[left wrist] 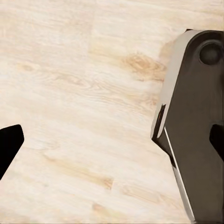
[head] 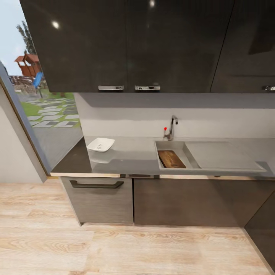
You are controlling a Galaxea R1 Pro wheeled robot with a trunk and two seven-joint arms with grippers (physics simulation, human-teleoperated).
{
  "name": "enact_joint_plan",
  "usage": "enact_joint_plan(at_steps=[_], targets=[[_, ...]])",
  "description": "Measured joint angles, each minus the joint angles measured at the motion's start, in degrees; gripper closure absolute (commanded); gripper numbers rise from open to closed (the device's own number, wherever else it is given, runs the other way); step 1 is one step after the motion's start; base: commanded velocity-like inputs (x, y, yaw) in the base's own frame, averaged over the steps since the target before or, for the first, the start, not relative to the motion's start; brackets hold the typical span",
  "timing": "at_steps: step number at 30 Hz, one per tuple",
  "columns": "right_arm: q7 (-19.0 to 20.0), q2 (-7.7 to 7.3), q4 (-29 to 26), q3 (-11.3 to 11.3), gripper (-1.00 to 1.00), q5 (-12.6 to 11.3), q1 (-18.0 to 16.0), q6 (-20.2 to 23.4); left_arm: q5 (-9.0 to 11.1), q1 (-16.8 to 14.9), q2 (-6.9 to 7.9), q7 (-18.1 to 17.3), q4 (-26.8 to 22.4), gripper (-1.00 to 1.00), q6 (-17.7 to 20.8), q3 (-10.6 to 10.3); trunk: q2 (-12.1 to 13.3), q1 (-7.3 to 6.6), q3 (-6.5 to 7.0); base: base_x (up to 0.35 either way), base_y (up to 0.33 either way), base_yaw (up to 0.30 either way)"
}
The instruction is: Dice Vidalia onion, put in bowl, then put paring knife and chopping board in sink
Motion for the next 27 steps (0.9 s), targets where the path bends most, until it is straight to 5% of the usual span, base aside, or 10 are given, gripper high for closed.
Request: enact_joint_plan(at_steps=[7, 14, 27], targets=[[-0.3, 1.17, -0.2, 0.0, -1.00, -0.1, 0.1, 3.5, -0.1, -0.1, -0.59, 0.4, 7.2, -1.00, -0.7, -0.2, 0.0, 0.00, 0.00, 0.000, 0.000, 0.000], [-0.4, 1.01, -0.4, 0.0, -1.00, 0.0, 0.1, 3.5, 0.1, -0.1, -2.11, 0.4, 17.3, -1.00, -5.7, -0.3, 0.0, 0.00, 0.00, 0.000, 0.000, 0.000], [-0.3, 0.25, -0.3, 0.5, -1.00, 1.6, 0.1, 3.2, 0.1, -0.1, -3.55, 0.5, 18.9, -1.00, -6.6, -0.3, 0.0, 0.00, 0.00, 0.000, 0.000, 0.000]])
